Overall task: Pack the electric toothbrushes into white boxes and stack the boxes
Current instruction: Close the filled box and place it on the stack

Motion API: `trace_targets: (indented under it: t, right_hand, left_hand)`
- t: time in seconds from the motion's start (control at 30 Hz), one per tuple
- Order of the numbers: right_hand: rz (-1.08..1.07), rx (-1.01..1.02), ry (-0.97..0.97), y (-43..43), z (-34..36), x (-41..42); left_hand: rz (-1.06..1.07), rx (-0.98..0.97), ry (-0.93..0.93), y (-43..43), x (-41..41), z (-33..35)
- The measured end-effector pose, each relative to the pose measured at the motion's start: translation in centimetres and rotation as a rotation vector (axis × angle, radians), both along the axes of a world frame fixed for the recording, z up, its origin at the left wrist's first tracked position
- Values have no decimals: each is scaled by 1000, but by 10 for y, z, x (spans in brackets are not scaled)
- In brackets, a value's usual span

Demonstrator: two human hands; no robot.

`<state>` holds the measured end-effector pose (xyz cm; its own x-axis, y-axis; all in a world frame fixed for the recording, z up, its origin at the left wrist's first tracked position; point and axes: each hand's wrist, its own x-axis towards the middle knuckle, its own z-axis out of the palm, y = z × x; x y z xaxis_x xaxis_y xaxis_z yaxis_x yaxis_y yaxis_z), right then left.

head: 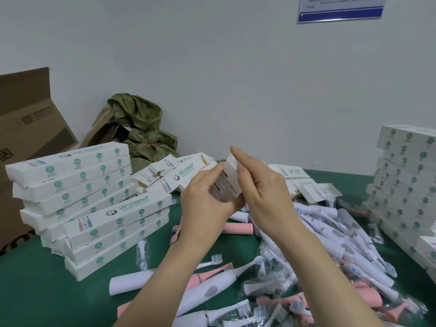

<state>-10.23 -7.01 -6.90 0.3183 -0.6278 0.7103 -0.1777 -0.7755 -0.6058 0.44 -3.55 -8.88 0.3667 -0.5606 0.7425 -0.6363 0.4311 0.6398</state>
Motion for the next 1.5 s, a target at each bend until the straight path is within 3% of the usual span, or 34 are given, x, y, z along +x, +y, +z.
trace_targets:
  t: [0.1,0.27,0.37,0.43,0.5,0.53,0.63,0.7,0.8,0.87,0.93,0.97,1.03,1.13,1.2,1.3,1.5]
  right_hand:
    - [-25,-70,60,1,-4,4]
    - [-123,-155,322,1,-8,6]
    - [10,-97,217,3,-9,10]
    - [157,51,-48,2,-9,10]
    - [142,245,-265,-3,-8,7]
    - [63,334,-284,-8,-8,4]
    - [-183,684,-49,-23,-15,-10]
    - [-11,1020,-19,-26,-19,-14]
    - [273,1229,-325,-25,-14,-13]
    - [179,1103,-502,-30,-15,-11]
    - [-37,886,-485,-32,-17,-12]
    - [-132,787,-422,-33,-18,-14]
    - [-235,609,-279,-29,-17,-15]
    - [-257,338,-82,-15,-9,-7]
    - [-175,239,18,-6,-1,-3]
    - [-36,206,47,4,8,-2]
    - [-92,181,15,5,14,-6]
  left_hand:
    - [1,-20,20,1,2,1]
    - [-18,-35,52,1,6,-1]
    - [-51,-16,98,2,7,0]
    - [-140,-49,171,3,10,4]
    - [-301,-133,344,4,21,11]
    - [-395,-164,476,5,27,13]
    - [-708,-183,827,7,42,12]
    - [-849,-225,906,6,47,7]
    - [-959,-282,987,5,56,2]
    - [-799,-178,1013,2,59,-1]
    - [-434,-77,1006,-6,59,-9]
    - [-218,-81,951,-8,57,-12]
    - [44,-186,635,-8,51,-14]
    - [-19,-224,143,-4,41,-12]
    - [-113,-156,-27,-2,31,-12]
    - [-185,-119,-47,2,22,-13]
    - [-274,-131,-4,8,18,-6]
